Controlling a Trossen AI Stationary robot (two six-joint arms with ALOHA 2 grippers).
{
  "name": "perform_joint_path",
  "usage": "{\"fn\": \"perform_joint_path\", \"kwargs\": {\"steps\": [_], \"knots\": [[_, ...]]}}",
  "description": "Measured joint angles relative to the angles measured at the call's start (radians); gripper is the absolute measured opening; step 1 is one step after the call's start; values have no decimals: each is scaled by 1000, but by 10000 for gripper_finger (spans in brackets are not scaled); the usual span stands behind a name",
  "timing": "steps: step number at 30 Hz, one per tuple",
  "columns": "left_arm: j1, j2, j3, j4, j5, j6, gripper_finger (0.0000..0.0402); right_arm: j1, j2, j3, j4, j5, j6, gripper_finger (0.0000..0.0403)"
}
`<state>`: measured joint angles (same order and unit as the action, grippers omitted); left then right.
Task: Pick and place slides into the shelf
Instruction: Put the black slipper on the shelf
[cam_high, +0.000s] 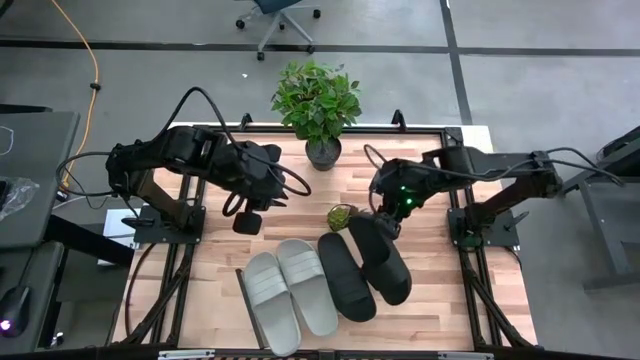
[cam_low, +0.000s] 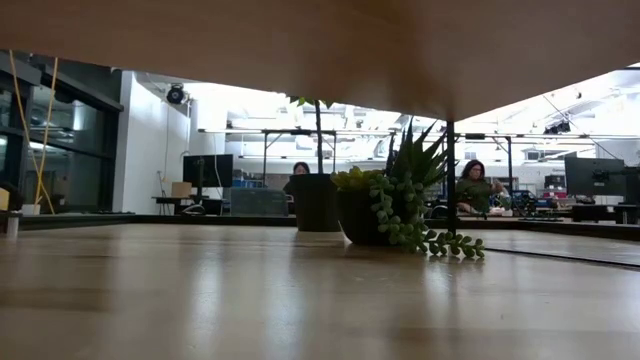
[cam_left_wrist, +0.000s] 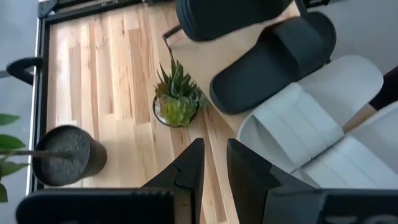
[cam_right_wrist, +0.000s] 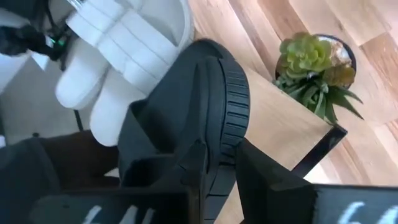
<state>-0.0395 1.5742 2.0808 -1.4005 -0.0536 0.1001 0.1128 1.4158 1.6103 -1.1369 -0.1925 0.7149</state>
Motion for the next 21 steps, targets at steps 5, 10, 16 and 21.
{"fn": "perform_joint_path", "kwargs": {"steps": [5,10,16,21], "knots": [[0,0,0,-32,0,0,58,-26,-83,-99,75,-1,43,39],[0,0,0,-41,0,0,58,-58,-188,-263,242,-19,94,39],[0,0,0,-52,0,0,58,-76,-285,-422,367,-65,178,37],[0,0,0,-63,0,0,58,-76,-314,-450,366,-71,171,36]]}}
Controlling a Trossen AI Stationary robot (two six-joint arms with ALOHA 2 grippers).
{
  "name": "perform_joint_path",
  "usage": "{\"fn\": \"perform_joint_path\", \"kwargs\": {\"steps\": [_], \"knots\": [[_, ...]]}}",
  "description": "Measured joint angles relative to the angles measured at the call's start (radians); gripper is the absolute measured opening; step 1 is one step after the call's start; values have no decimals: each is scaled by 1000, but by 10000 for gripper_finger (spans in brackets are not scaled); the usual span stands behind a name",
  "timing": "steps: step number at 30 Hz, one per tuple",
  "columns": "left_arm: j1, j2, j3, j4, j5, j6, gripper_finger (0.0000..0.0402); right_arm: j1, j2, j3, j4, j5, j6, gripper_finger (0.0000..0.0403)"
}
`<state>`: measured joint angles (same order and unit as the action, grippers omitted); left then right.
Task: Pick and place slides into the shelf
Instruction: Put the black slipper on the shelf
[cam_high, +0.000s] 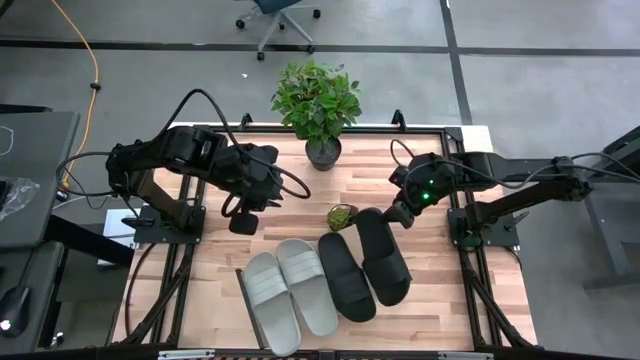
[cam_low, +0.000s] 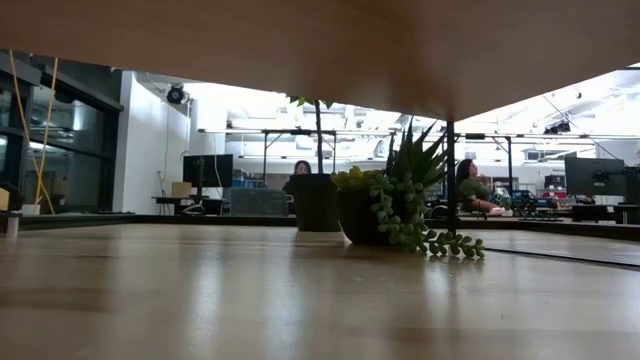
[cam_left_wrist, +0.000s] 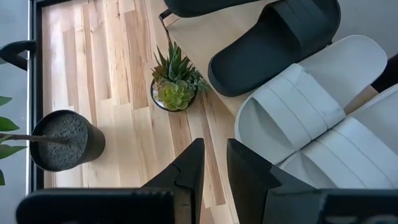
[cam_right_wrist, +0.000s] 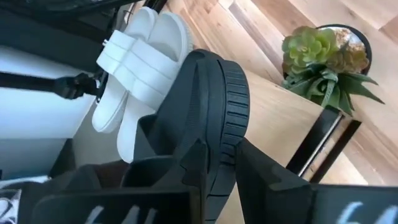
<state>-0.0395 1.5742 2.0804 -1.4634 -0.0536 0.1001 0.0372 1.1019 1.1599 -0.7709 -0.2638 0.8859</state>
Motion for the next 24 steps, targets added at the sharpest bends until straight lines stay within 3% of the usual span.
{"fn": "perform_joint_path", "kwargs": {"steps": [16,24], "knots": [[0,0,0,-6,0,-14,58,-126,24,0,-11,-142,-204,33],[0,0,0,-6,0,-26,58,-116,24,-71,69,-179,-189,33]]}}
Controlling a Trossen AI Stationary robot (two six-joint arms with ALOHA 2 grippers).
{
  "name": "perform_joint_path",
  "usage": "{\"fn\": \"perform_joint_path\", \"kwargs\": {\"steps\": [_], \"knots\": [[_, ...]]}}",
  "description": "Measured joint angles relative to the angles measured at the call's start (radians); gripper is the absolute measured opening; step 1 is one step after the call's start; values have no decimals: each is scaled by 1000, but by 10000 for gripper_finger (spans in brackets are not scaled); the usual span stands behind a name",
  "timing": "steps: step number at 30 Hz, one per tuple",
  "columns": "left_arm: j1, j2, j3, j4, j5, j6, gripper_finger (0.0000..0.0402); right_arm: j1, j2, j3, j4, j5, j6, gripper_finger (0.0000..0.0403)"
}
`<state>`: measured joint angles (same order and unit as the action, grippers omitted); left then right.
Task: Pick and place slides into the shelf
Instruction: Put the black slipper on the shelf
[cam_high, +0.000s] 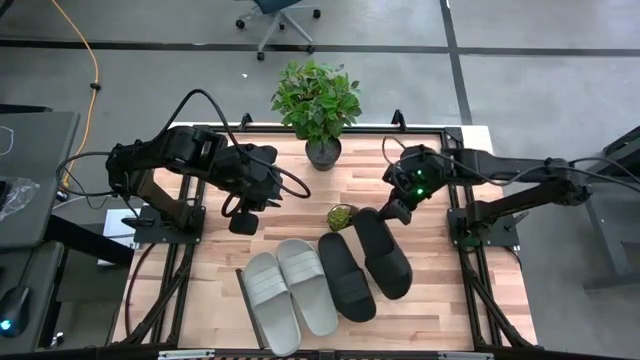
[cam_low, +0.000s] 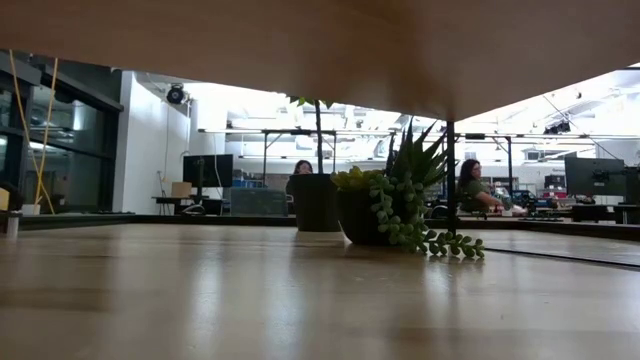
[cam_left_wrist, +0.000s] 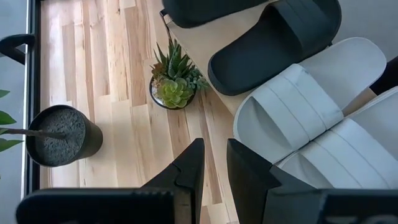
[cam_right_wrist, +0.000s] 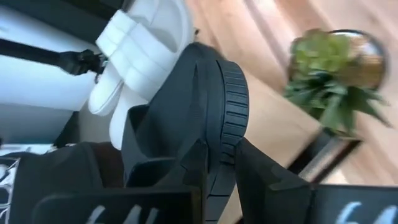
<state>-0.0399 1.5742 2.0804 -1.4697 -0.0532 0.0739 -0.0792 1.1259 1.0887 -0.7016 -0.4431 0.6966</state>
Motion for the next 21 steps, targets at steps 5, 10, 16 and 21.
{"fn": "perform_joint_path", "kwargs": {"steps": [5,10,16,21], "knots": [[0,0,0,0,0,-1,58,11,-3,-78,153,-37,48,33],[0,0,0,0,0,-1,58,14,-4,-104,182,-37,64,33],[0,0,0,1,-1,-1,58,14,-4,-105,190,-32,63,33],[0,0,0,1,-6,1,58,14,-4,-104,181,-22,63,39]]}}
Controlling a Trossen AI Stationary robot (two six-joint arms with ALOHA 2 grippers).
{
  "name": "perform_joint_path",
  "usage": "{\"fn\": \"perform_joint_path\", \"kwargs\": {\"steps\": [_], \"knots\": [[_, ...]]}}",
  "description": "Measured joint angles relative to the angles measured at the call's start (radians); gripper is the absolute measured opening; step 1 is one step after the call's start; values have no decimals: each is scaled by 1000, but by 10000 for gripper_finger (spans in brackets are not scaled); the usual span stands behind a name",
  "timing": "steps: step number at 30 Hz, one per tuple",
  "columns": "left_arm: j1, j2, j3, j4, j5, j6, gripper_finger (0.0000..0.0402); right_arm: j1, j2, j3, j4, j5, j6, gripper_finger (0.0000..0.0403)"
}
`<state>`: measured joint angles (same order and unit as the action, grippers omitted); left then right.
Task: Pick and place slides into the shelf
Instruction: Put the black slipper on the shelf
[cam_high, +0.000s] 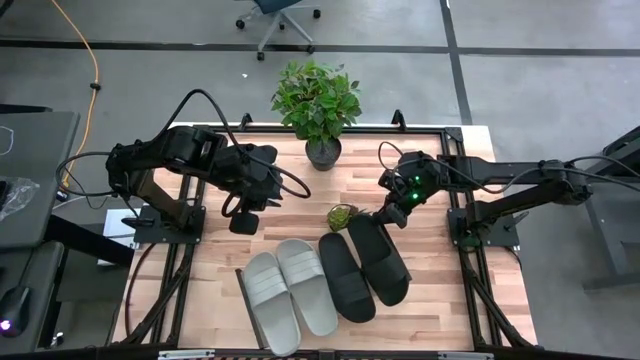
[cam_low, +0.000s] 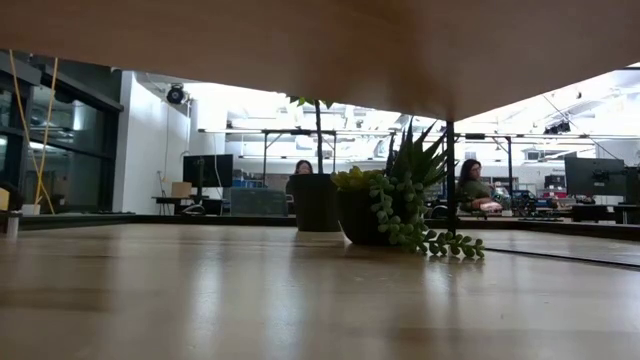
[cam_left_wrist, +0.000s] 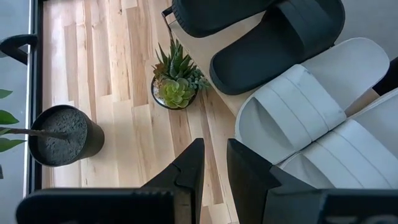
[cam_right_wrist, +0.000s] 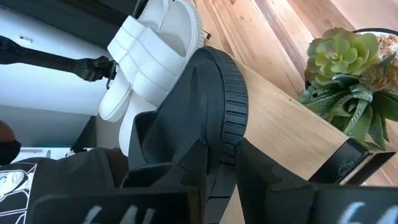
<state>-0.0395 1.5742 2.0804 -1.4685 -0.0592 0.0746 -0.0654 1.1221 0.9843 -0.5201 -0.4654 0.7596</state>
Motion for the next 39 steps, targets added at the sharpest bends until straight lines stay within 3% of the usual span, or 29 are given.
{"fn": "perform_joint_path", "kwargs": {"steps": [10,23,33,39], "knots": [[0,0,0,0,-6,3,58,0,0,0,1,21,0,55],[0,0,0,0,-6,3,58,0,0,0,-52,99,11,170],[0,0,0,0,-5,7,58,14,0,0,-72,114,0,178],[0,0,0,0,-5,23,58,20,1,4,-185,141,-36,179]]}}
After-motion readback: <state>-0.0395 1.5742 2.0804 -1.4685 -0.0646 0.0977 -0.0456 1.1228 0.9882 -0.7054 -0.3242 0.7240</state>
